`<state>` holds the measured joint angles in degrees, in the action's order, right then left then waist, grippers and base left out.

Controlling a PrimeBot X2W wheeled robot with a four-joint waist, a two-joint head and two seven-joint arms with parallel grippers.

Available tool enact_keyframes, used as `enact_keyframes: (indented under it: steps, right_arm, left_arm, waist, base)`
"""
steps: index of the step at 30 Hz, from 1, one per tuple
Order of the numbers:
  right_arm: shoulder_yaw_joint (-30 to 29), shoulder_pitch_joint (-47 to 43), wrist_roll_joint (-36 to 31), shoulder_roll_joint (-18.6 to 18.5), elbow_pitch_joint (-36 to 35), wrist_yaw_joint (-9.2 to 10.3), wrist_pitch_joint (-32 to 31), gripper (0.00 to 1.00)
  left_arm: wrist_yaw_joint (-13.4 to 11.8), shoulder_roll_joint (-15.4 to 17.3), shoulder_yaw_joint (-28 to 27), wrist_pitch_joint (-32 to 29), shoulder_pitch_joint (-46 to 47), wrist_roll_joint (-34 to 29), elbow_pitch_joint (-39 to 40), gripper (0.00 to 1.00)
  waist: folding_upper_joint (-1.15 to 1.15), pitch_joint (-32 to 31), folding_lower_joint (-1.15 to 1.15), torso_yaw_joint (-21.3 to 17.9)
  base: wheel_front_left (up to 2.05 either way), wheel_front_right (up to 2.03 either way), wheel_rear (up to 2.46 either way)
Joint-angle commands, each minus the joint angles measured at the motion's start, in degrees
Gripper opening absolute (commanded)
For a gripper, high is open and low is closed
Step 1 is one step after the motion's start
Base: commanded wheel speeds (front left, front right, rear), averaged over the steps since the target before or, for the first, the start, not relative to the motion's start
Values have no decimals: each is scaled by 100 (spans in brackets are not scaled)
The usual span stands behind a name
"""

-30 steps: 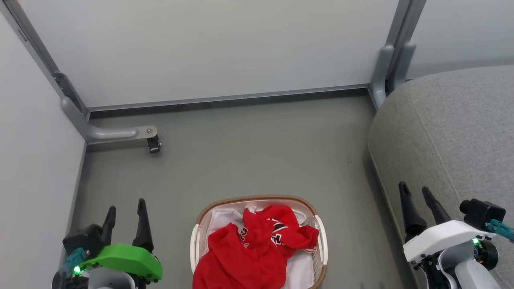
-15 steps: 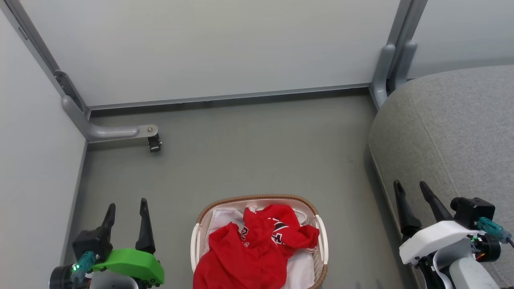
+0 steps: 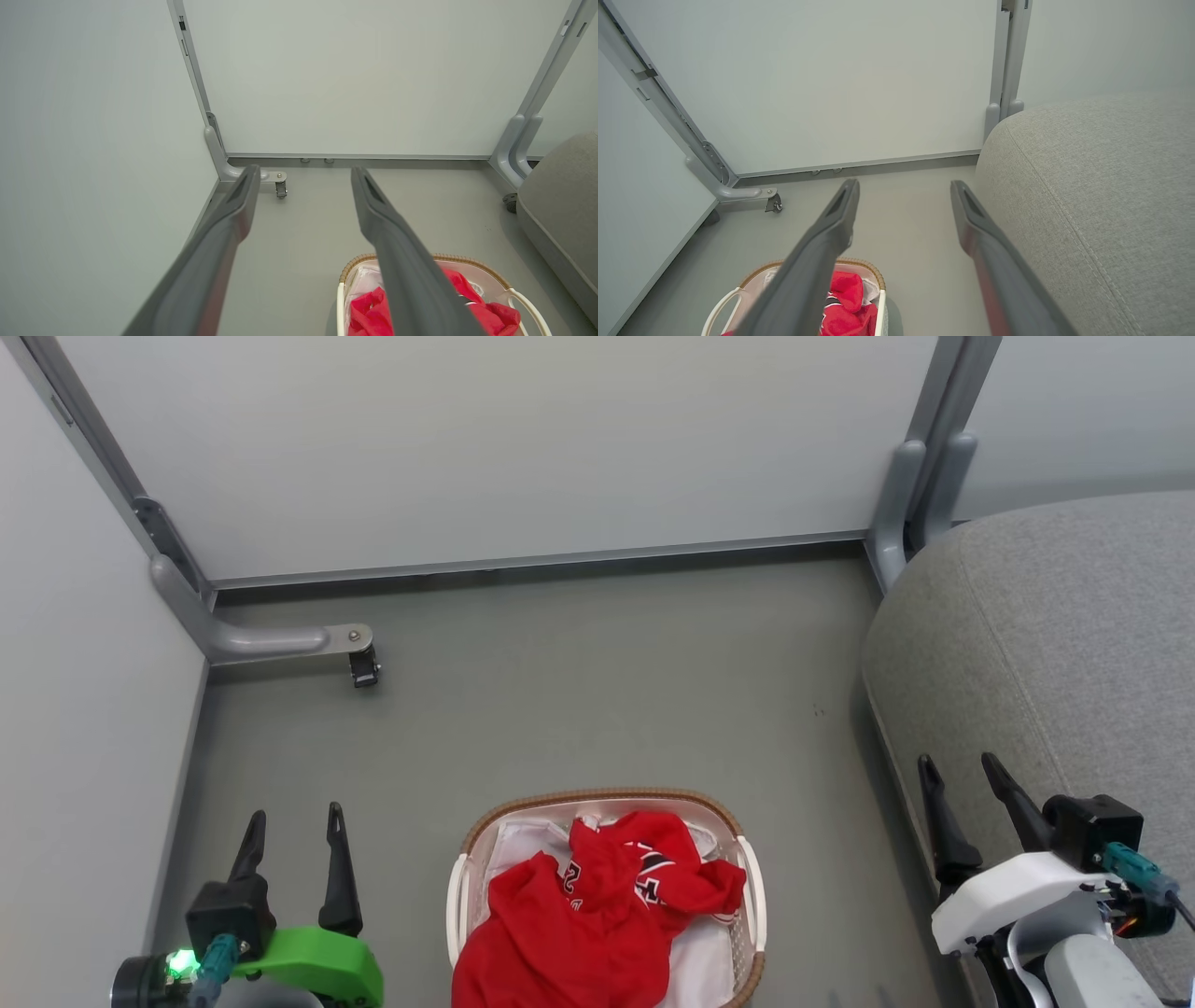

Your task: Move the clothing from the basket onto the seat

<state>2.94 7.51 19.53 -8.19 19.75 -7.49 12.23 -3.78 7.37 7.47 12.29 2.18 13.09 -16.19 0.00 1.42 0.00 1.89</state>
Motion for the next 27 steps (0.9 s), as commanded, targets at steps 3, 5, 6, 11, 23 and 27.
enact_keyframes:
  steps: [3, 5, 6, 11, 23, 27]
  right_arm:
    - [30, -11, -211, -51, 62, 0, 88, 100]
    - [54, -39, -292, -44, 94, 0, 112, 100]
    - [67, -49, -328, -38, 108, 0, 124, 100]
    - [135, -79, -517, -19, 181, 1, 178, 100]
    - [272, 102, -924, -115, 176, 1, 300, 100]
    - [250, 184, -952, -132, 117, 1, 304, 100]
  left_arm:
    - [42, -26, -23, 81, -107, -265, 44, 100]
    - [64, -40, -36, 103, -144, -346, 19, 100]
    - [69, -46, -43, 116, -152, -396, 14, 100]
    - [116, -99, -61, 170, -180, -624, -41, 100]
    - [156, -201, -46, 290, -92, -1189, -66, 100]
    - [181, -237, -7, 297, 31, -1217, -110, 100]
  waist:
    - [0, -11, 0, 14]
    - [0, -18, 0, 20]
    - [0, -19, 0, 21]
    - [0, -25, 0, 25]
    - [0, 224, 0, 26]
    - [0, 463, 0, 21]
  base:
    - [0, 0, 0]
    - [0, 0, 0]
    - [0, 0, 0]
    - [0, 0, 0]
    - [0, 0, 0]
    - [0, 0, 0]
